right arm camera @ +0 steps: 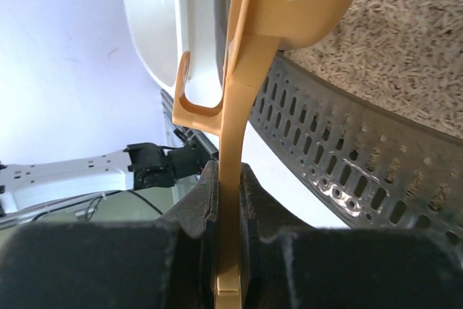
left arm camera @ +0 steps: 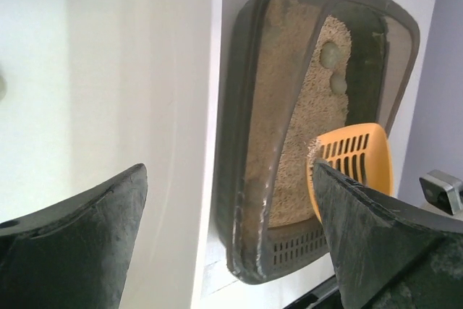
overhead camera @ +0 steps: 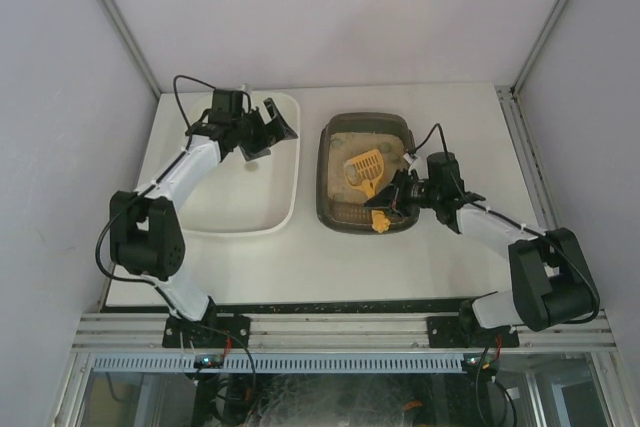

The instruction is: Clean the litter box

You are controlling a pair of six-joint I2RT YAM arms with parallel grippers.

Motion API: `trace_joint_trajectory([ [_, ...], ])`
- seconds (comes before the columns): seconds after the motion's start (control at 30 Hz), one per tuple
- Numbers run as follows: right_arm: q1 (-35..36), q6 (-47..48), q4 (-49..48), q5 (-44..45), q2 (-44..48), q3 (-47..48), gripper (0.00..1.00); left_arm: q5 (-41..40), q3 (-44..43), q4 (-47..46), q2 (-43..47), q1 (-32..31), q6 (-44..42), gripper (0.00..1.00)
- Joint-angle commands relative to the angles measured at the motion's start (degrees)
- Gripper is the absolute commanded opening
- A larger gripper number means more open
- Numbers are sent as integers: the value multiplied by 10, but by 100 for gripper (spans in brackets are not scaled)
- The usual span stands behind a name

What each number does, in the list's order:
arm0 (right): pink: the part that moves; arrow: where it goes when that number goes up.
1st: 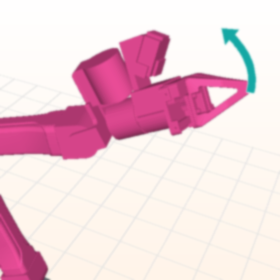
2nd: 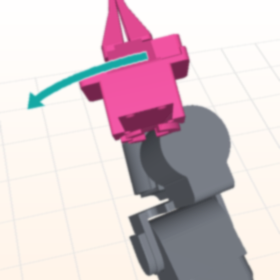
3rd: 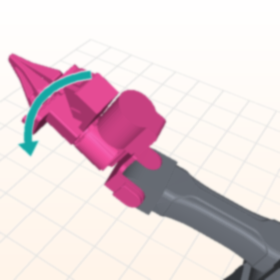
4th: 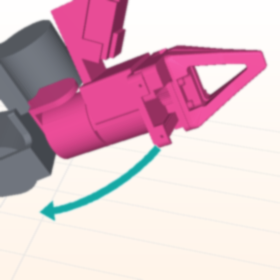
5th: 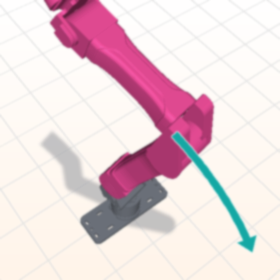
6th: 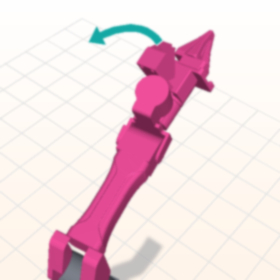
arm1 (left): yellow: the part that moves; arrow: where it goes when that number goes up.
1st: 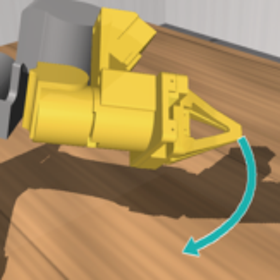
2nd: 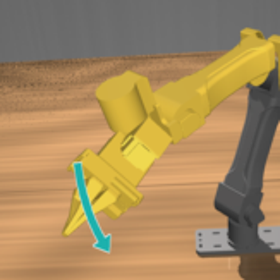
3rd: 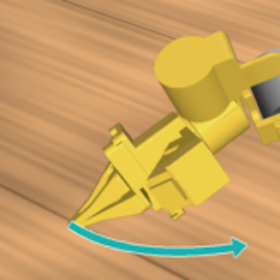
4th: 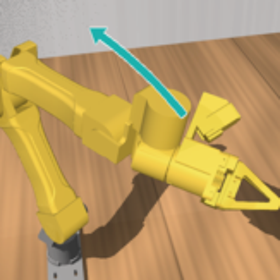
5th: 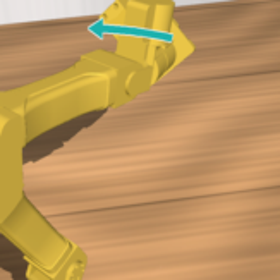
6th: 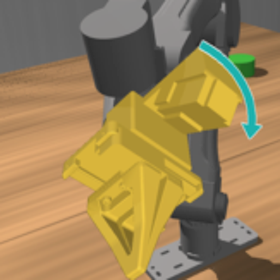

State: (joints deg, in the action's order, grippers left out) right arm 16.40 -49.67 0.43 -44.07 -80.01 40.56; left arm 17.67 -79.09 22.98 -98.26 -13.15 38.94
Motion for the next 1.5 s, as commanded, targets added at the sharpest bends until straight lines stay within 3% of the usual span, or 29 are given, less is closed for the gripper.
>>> trace_joint_trajectory([
  [0.0,-4,-101,-307,-50,32,-56,0,-25,27,16,54,1,-65,100],
  [0.1,-9,-153,-438,-66,16,-96,0,-38,34,22,66,3,-73,100],
  [0.17,-20,-221,-599,-74,-13,-138,0,-47,38,24,72,4,-77,100],
  [0.23,-29,-308,-819,-56,-60,-189,0,-53,43,27,76,5,-80,100],
  [0.27,-35,-332,-860,-49,-82,-199,0,-56,46,27,78,5,-82,100],
  [0.37,-32,-321,-866,-63,-115,-196,0,-64,51,32,79,5,-89,100],
  [0.57,-46,-299,-865,-31,-88,-215,0,-71,53,44,83,6,-96,100],
  [0.93,-20,-332,-865,-36,-150,-198,0,-61,50,43,85,5,-85,100],
  [1.03,-50,-334,-866,-12,-155,-218,0,-57,49,48,87,5,-86,100],
  [1.17,-4,-350,-859,-39,-181,-174,0,-55,53,48,94,5,-90,100],
  [1.33,-39,-372,-865,-17,-198,-180,0,-59,31,64,97,5,-104,100],
  [1.47,9,-376,-849,-44,-213,-133,0,-65,16,69,111,5,-119,100],
])
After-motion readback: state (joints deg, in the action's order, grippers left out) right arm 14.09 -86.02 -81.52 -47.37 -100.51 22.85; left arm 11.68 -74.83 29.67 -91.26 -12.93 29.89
